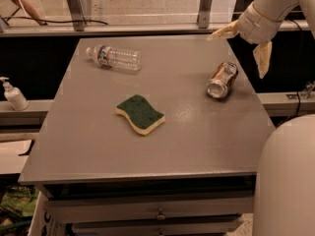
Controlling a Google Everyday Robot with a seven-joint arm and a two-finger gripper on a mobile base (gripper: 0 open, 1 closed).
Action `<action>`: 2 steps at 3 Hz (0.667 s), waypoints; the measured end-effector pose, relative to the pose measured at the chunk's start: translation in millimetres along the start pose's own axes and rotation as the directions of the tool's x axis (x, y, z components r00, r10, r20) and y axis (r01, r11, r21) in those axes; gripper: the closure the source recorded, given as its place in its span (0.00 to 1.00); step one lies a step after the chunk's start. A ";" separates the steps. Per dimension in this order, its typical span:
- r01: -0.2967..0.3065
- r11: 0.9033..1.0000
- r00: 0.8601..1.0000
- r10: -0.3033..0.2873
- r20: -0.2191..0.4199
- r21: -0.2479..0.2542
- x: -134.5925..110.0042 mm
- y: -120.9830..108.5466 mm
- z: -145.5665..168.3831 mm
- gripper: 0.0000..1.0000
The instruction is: Place orange can upright
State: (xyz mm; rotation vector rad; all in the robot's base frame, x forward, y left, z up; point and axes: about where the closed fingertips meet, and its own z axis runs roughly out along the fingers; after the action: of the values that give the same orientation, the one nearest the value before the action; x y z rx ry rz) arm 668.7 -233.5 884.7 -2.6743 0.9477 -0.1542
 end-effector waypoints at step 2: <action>0.058 0.997 0.998 -0.057 0.014 -0.057 7.1 22.9 26.9 0.00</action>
Offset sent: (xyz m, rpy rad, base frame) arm -0.0358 -0.0212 -0.0582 -0.0850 0.1457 0.1092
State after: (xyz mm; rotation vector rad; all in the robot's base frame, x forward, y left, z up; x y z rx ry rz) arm 665.9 -248.3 852.1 -2.7535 0.8850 -0.1250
